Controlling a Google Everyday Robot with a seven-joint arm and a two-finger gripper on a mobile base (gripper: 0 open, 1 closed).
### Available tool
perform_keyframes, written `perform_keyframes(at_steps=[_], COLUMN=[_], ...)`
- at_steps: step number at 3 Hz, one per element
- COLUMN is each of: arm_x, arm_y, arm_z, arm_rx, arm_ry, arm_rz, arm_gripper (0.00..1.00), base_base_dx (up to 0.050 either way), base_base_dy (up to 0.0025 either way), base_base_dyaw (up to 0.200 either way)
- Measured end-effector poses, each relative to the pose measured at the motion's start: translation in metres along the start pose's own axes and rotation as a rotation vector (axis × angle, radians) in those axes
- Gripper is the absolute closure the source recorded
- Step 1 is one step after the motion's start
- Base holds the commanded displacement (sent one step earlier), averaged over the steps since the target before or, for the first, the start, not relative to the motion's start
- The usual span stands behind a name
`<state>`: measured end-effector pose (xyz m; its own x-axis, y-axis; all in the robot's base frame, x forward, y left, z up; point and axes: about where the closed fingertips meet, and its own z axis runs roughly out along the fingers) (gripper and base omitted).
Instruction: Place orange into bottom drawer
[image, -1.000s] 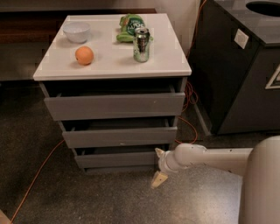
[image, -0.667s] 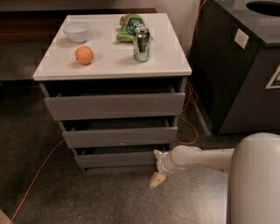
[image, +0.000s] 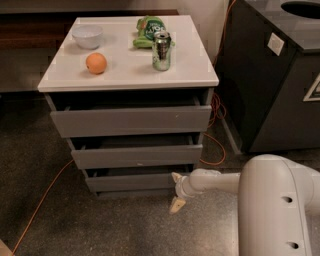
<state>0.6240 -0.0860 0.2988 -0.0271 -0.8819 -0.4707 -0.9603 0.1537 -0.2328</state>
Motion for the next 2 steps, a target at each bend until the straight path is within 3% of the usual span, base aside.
perform_keyframes(at_steps=[2], arm_x=[0.02], arm_y=[-0.035], arm_z=[0.048], arm_rx=[0.042], arm_ry=[-0.039], arm_rz=[-0.058], arm_gripper=[0.0], base_base_dx=[0.0], base_base_dy=[0.0], base_base_dyaw=[0.0])
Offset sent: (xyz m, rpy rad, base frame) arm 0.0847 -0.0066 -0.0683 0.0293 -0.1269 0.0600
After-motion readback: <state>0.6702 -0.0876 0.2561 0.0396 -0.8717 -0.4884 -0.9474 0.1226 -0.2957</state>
